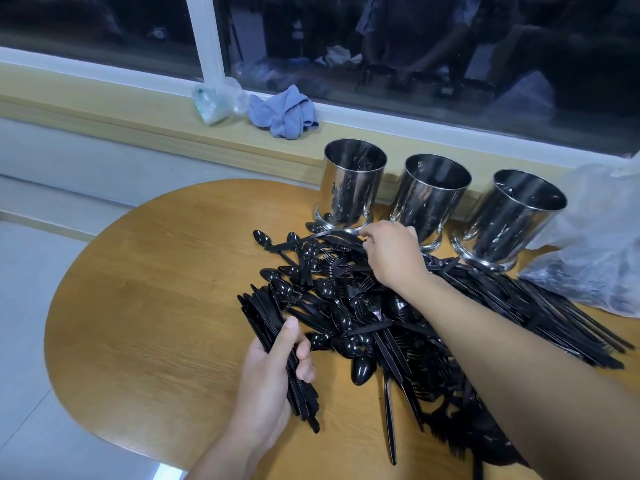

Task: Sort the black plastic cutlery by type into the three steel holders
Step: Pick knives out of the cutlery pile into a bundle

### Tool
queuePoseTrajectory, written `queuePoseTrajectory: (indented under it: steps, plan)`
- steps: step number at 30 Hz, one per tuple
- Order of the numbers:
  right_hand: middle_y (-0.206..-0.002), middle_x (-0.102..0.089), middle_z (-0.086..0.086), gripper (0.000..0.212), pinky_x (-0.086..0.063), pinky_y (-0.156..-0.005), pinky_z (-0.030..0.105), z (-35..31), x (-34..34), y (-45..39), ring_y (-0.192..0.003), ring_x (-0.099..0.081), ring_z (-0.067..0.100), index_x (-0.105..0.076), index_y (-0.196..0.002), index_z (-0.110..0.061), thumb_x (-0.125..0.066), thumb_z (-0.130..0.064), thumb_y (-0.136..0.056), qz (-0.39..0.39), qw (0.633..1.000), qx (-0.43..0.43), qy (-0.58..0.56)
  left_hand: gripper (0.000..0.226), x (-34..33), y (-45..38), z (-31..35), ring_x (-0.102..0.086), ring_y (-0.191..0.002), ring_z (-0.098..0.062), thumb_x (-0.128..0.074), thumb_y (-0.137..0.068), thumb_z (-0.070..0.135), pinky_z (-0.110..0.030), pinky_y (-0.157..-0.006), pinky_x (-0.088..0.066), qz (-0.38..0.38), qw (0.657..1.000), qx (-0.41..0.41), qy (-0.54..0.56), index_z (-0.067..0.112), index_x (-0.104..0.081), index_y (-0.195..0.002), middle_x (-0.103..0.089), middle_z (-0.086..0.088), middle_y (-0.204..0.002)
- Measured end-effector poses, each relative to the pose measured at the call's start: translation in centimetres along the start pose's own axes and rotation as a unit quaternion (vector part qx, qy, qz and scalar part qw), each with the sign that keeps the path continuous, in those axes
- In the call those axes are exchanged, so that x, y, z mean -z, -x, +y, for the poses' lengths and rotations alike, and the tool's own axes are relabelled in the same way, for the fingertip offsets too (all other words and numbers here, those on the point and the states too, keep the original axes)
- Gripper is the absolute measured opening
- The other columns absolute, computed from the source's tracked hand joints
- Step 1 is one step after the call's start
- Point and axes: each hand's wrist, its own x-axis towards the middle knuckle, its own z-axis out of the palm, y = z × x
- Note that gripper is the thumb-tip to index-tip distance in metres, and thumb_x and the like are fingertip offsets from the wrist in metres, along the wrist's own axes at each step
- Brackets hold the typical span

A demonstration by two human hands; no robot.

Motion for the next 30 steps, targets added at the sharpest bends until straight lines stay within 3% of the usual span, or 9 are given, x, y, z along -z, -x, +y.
queuePoseTrajectory:
  steps: [4, 10, 12, 15, 20, 24, 26, 28, 30]
  plan:
    - [-0.095, -0.076, 0.001, 0.018, -0.031, -0.093, 0.04, -0.1, -1.1, -0.9, -0.1, -0.064, 0.03, -0.08, -0.103, -0.022, -0.063, -0.021, -0.108, -0.019, 0.999, 0.015, 0.03, 0.043, 0.1, -0.1, 0.1, -0.038, -0.062, -0.019, -0.077, -0.098, 0.051, -0.031, -0.058, -0.042, -0.008, 1.0, -0.004, -0.009, 0.015, -0.054, -0.107, -0.047, -0.01, -0.082]
    - [-0.092, -0.073, 0.001, 0.013, -0.031, -0.087, 0.04, -0.5, -2.0, -1.1, -0.097, -0.065, 0.031, -0.079, -0.097, -0.019, -0.068, -0.023, -0.105, -0.04, 0.998, 0.003, 0.043, 0.035, -0.1, -0.3, 0.0, -0.039, -0.062, -0.018, -0.073, -0.108, 0.043, -0.031, -0.059, -0.043, -0.006, 1.0, -0.005, -0.018, 0.013, -0.055, -0.107, -0.047, -0.011, -0.082]
    - [-0.085, -0.069, 0.0, 0.017, -0.032, -0.086, 0.04, -0.6, -1.8, -0.9, -0.09, -0.063, 0.03, -0.075, -0.087, -0.02, -0.07, -0.022, -0.104, -0.04, 0.997, 0.002, 0.062, 0.029, -0.2, -0.2, 0.1, -0.039, -0.061, -0.018, -0.069, -0.108, 0.038, -0.03, -0.059, -0.042, -0.003, 1.0, -0.004, -0.015, 0.013, -0.055, -0.109, -0.048, -0.011, -0.083]
    - [-0.072, -0.059, -0.001, 0.039, -0.038, -0.086, 0.041, -1.1, -1.3, -0.5, -0.079, -0.056, 0.029, -0.056, -0.066, -0.021, -0.072, -0.019, -0.101, -0.04, 0.994, -0.003, 0.099, 0.028, -0.3, -0.1, 0.2, -0.039, -0.062, -0.019, -0.068, -0.108, 0.037, -0.03, -0.06, -0.042, -0.002, 1.0, -0.003, -0.015, 0.013, -0.055, -0.109, -0.048, -0.011, -0.083]
    - [-0.068, -0.052, -0.001, 0.05, -0.045, -0.093, 0.043, -1.7, -0.3, -0.1, -0.078, -0.055, 0.029, -0.042, -0.063, -0.022, -0.072, -0.023, -0.103, -0.061, 0.992, -0.013, 0.108, 0.029, -0.5, 0.3, 0.4, -0.04, -0.063, -0.018, -0.07, -0.106, 0.039, -0.033, -0.062, -0.04, 0.004, 1.0, 0.001, -0.018, 0.014, -0.055, -0.107, -0.05, -0.01, -0.084]
    - [-0.076, -0.053, -0.002, 0.048, -0.04, -0.089, 0.041, -2.0, 2.1, 1.6, -0.082, -0.052, 0.027, -0.04, -0.066, -0.023, -0.069, -0.025, -0.104, -0.043, 0.992, -0.006, 0.117, 0.032, -0.8, 0.7, 0.9, -0.038, -0.063, -0.018, -0.073, -0.105, 0.041, -0.034, -0.061, -0.04, 0.009, 0.999, 0.002, -0.041, 0.014, -0.056, -0.104, -0.049, -0.009, -0.083]
    - [-0.074, -0.053, 0.0, 0.045, -0.043, -0.092, 0.043, -1.8, 3.6, 3.1, -0.08, -0.053, 0.029, -0.046, -0.066, -0.018, -0.066, -0.024, -0.106, -0.04, 0.996, -0.026, 0.075, 0.03, -1.5, 0.9, 1.4, -0.038, -0.063, -0.018, -0.073, -0.105, 0.039, -0.034, -0.061, -0.04, 0.005, 0.999, -0.004, -0.042, 0.014, -0.057, -0.104, -0.048, -0.008, -0.083]
    - [-0.071, -0.061, 0.004, 0.039, -0.048, -0.091, 0.042, -1.7, 5.5, 5.0, -0.076, -0.06, 0.032, -0.061, -0.075, -0.007, -0.063, -0.026, -0.109, -0.072, 0.994, -0.064, -0.053, 0.024, -2.5, 1.0, 2.0, -0.039, -0.063, -0.018, -0.073, -0.106, 0.036, -0.034, -0.063, -0.041, 0.0, 0.999, -0.014, -0.046, 0.016, -0.061, -0.104, -0.049, -0.006, -0.083]
    - [-0.065, -0.053, 0.002, 0.042, -0.049, -0.073, 0.035, -2.1, 7.7, 7.7, -0.061, -0.053, 0.023, -0.058, -0.073, -0.009, -0.063, -0.028, -0.11, -0.106, 0.965, -0.093, -0.221, 0.021, -3.6, 1.0, 2.4, -0.041, -0.065, -0.018, -0.074, -0.106, 0.036, -0.035, -0.066, -0.041, -0.003, 0.998, -0.027, -0.057, 0.017, -0.064, -0.107, -0.049, -0.005, -0.084]
